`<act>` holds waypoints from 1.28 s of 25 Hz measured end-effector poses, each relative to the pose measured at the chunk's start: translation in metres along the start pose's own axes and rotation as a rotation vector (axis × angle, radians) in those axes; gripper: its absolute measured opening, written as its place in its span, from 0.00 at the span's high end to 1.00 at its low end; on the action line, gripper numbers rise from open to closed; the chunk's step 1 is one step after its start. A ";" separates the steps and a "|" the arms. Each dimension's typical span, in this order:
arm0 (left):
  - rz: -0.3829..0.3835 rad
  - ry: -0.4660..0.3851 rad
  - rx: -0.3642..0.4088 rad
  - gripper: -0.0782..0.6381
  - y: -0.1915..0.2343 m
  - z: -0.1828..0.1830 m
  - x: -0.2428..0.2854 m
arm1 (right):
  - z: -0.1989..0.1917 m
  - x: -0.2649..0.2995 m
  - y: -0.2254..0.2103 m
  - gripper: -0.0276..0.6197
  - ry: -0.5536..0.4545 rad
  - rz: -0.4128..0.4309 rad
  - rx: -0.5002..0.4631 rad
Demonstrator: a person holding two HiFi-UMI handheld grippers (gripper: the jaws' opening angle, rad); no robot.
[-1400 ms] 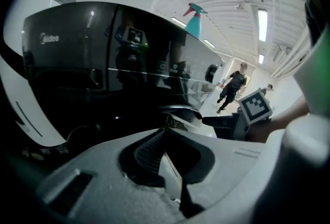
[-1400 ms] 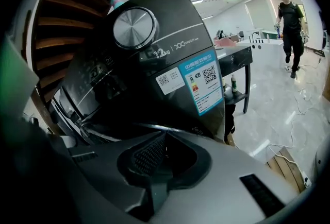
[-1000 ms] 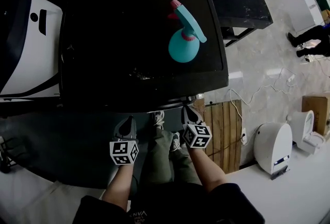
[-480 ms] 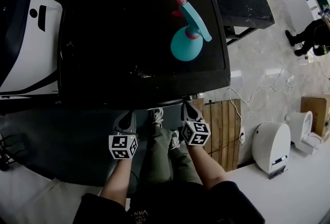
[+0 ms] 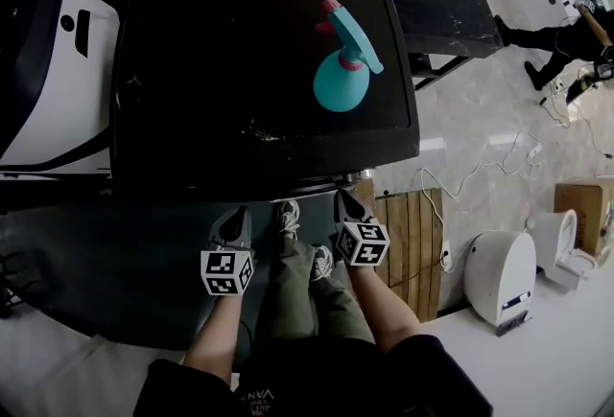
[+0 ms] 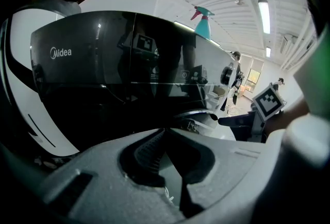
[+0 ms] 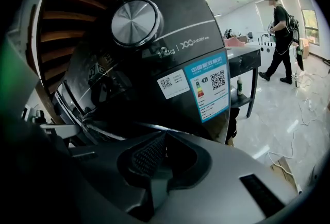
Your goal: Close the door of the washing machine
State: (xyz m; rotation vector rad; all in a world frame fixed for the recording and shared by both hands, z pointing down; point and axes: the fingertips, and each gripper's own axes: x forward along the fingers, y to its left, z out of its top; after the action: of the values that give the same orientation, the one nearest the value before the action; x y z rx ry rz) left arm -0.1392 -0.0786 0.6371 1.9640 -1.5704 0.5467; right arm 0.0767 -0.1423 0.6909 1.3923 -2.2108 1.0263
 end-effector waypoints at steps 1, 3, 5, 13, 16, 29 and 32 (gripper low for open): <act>-0.001 -0.004 0.002 0.88 -0.001 0.001 -0.003 | 0.003 -0.002 0.002 0.96 -0.001 0.004 -0.007; -0.005 -0.013 0.007 0.88 -0.004 0.003 -0.008 | 0.010 -0.007 0.005 0.96 -0.012 0.011 -0.012; -0.007 -0.023 0.011 0.88 -0.007 0.006 -0.014 | 0.015 -0.014 0.008 0.96 -0.023 0.016 -0.023; 0.003 -0.094 0.018 0.88 -0.025 0.022 -0.044 | 0.037 -0.062 0.029 0.96 -0.084 0.073 -0.053; 0.002 -0.128 0.019 0.88 -0.035 0.029 -0.060 | 0.047 -0.086 0.038 0.96 -0.119 0.097 -0.058; -0.061 -0.289 0.056 0.88 -0.098 0.067 -0.146 | 0.098 -0.201 0.090 0.96 -0.284 0.246 -0.155; -0.075 -0.318 0.087 0.88 -0.111 0.075 -0.165 | 0.110 -0.226 0.102 0.96 -0.321 0.271 -0.213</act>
State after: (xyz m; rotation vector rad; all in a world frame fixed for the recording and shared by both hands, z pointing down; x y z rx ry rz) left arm -0.0714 0.0132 0.4577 2.2533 -1.6734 0.2852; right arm 0.1023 -0.0505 0.4367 1.2587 -2.7101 0.6527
